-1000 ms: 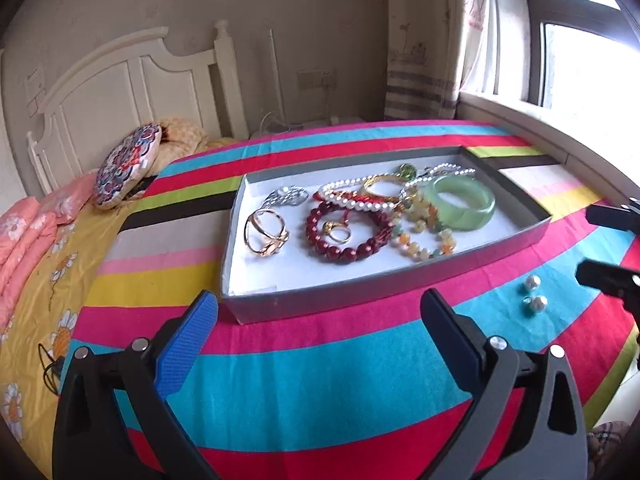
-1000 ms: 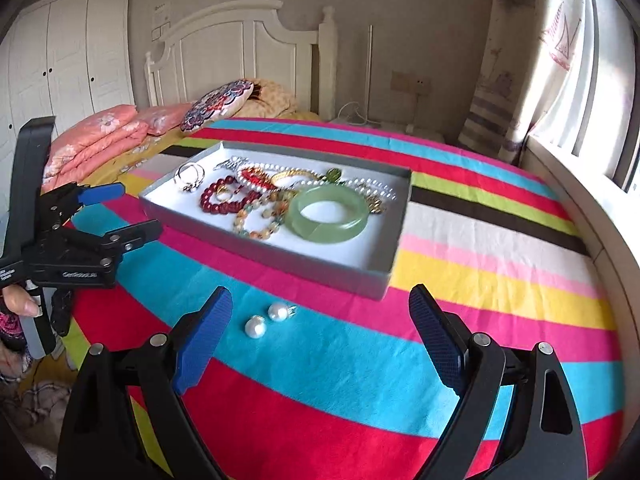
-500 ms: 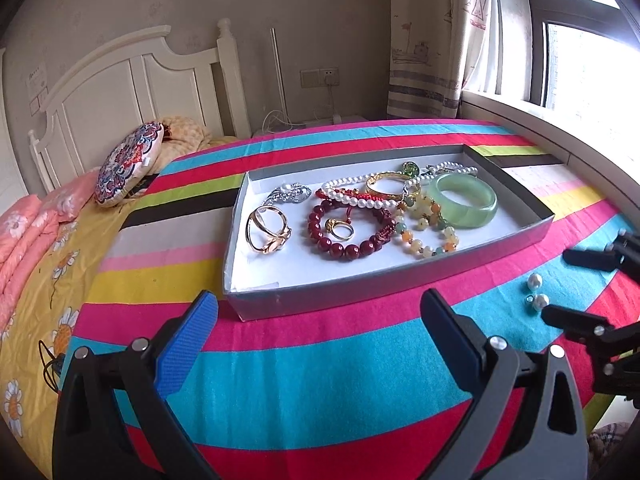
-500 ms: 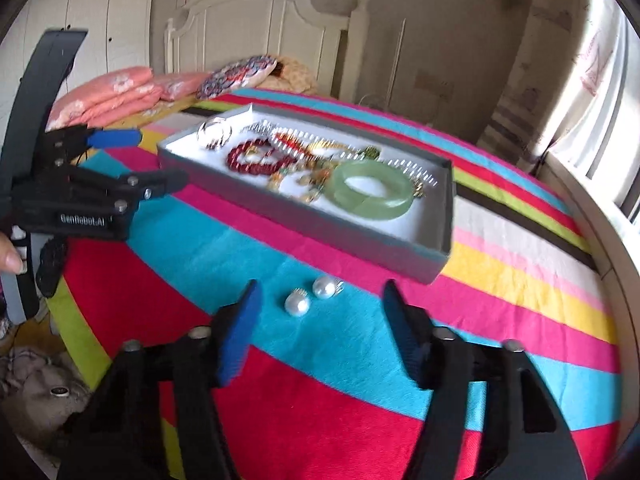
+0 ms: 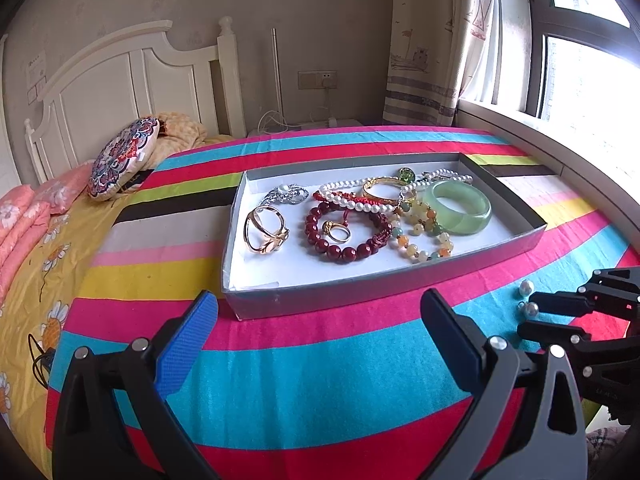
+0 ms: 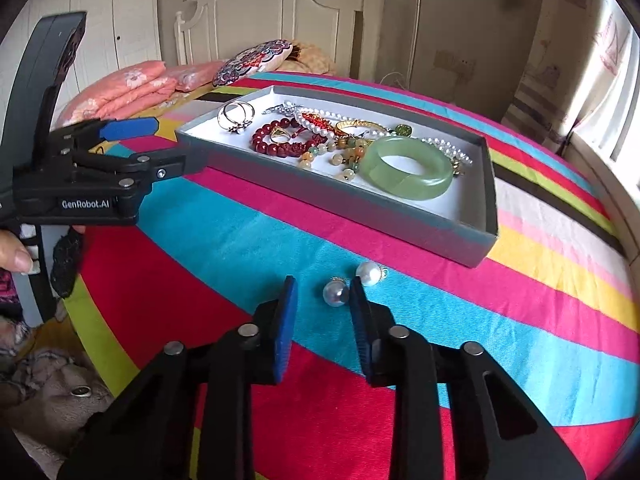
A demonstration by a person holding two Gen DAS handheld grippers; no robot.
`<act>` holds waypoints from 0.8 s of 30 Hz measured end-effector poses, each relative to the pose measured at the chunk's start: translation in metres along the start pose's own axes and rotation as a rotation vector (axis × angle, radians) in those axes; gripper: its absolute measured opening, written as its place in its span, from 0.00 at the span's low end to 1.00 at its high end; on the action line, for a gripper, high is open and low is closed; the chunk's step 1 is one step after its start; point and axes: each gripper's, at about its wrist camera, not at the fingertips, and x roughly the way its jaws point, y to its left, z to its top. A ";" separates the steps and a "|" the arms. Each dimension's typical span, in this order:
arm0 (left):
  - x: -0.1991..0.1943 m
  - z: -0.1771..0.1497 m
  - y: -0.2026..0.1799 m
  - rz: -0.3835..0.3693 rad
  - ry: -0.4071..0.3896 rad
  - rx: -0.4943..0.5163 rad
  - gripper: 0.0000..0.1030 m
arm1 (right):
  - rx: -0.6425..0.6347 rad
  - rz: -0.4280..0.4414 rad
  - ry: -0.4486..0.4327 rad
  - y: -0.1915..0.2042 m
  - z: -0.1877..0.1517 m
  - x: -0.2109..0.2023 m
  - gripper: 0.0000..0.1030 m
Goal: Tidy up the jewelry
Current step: 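Grasp one pearl earring with the right tool while the left tool grasps the other, then carry both pearl earrings into the jade bangle in the tray and open both tools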
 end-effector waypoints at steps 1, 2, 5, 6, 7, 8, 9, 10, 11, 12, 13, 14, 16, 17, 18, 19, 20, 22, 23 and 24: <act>0.000 0.000 0.000 0.000 0.000 0.000 0.98 | -0.003 -0.003 -0.001 0.000 0.000 0.000 0.18; 0.000 0.000 0.000 0.000 0.000 0.001 0.98 | -0.006 -0.002 -0.003 0.001 0.000 0.000 0.15; 0.000 0.000 -0.003 0.006 0.003 0.011 0.98 | 0.006 0.002 -0.012 0.000 -0.001 -0.002 0.15; 0.000 0.000 -0.005 0.011 0.004 0.023 0.98 | 0.013 0.004 -0.020 -0.001 -0.002 -0.003 0.15; 0.000 0.000 -0.009 0.017 0.006 0.041 0.98 | 0.028 0.014 -0.033 -0.003 -0.002 -0.006 0.15; -0.001 0.000 -0.012 0.023 0.005 0.054 0.98 | 0.043 0.021 -0.042 -0.006 -0.003 -0.008 0.15; -0.003 0.001 -0.017 0.025 0.002 0.077 0.98 | 0.062 0.027 -0.054 -0.010 -0.004 -0.011 0.15; -0.006 0.001 -0.024 0.009 0.002 0.102 0.98 | 0.080 0.023 -0.068 -0.016 -0.005 -0.016 0.15; -0.008 0.000 -0.031 -0.022 0.006 0.117 0.98 | 0.090 0.014 -0.080 -0.021 -0.006 -0.020 0.15; -0.009 -0.001 -0.036 -0.044 0.011 0.123 0.98 | 0.101 0.004 -0.090 -0.026 -0.007 -0.023 0.15; -0.009 -0.002 -0.042 -0.063 0.016 0.129 0.98 | 0.112 -0.003 -0.099 -0.030 -0.008 -0.026 0.15; -0.008 -0.004 -0.053 -0.087 0.029 0.143 0.98 | 0.132 -0.019 -0.113 -0.038 -0.010 -0.030 0.15; -0.007 -0.005 -0.069 -0.106 0.044 0.176 0.98 | 0.148 -0.048 -0.125 -0.048 -0.012 -0.034 0.15; -0.007 -0.005 -0.077 -0.116 0.043 0.188 0.98 | 0.155 -0.067 -0.128 -0.053 -0.015 -0.036 0.15; -0.006 -0.004 -0.083 -0.133 0.047 0.190 0.98 | 0.162 -0.078 -0.131 -0.057 -0.018 -0.037 0.15; -0.005 -0.003 -0.088 -0.159 0.056 0.185 0.98 | 0.174 -0.085 -0.136 -0.062 -0.022 -0.039 0.15; -0.003 0.000 -0.095 -0.190 0.070 0.176 0.98 | 0.185 -0.087 -0.140 -0.066 -0.025 -0.040 0.15; 0.002 0.003 -0.108 -0.216 0.091 0.172 0.98 | 0.212 -0.089 -0.146 -0.073 -0.031 -0.041 0.15; 0.005 0.003 -0.113 -0.223 0.102 0.175 0.97 | 0.228 -0.088 -0.152 -0.077 -0.034 -0.041 0.15; 0.009 0.004 -0.122 -0.229 0.112 0.183 0.97 | 0.237 -0.087 -0.158 -0.080 -0.036 -0.043 0.15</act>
